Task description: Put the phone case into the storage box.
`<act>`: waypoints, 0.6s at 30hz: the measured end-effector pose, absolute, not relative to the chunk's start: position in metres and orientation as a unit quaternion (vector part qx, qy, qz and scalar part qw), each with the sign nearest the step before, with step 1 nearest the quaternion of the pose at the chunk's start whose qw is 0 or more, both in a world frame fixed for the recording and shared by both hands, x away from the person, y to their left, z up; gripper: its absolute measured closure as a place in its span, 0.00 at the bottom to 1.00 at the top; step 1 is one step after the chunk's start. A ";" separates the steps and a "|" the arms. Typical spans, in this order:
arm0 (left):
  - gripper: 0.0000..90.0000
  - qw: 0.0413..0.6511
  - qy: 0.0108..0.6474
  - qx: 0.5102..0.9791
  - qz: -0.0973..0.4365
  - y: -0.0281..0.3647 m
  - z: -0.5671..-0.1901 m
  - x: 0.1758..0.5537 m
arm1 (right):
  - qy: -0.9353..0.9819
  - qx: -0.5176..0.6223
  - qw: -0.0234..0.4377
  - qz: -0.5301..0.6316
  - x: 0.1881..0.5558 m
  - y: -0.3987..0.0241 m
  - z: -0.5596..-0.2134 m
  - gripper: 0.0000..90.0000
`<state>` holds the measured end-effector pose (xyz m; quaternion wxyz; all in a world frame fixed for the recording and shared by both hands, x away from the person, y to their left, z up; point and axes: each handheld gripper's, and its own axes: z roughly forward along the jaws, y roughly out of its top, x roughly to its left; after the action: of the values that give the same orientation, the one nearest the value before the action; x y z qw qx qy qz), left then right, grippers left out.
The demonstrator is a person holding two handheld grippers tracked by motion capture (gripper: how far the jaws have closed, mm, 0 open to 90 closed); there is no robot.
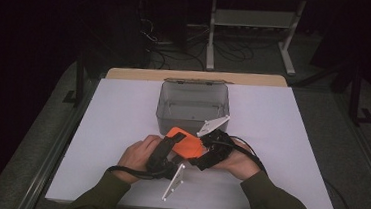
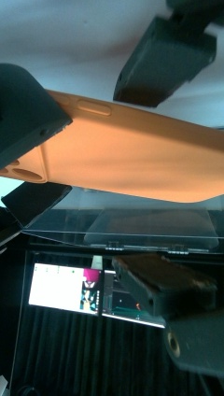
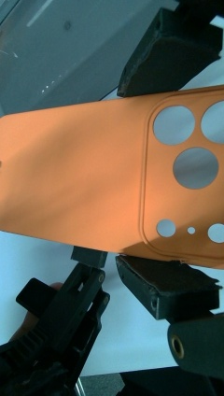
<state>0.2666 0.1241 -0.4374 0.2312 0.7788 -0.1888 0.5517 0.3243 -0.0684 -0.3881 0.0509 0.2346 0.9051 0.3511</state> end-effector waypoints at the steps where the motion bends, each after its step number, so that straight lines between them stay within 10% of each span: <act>1: 0.21 0.231 -0.190 0.779 0.552 0.124 -0.437 0.266 | 0.905 0.234 0.051 0.351 0.324 -0.068 -0.388 0.17; 18: 0.34 0.224 -0.205 0.767 0.565 0.125 -0.439 0.265 | 0.903 0.236 0.049 0.355 0.325 -0.068 -0.386 0.17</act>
<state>0.2651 0.1249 -0.4388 0.2237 0.7674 -0.2047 0.5649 0.3247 -0.0678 -0.3859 0.0490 0.2358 0.9033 0.3550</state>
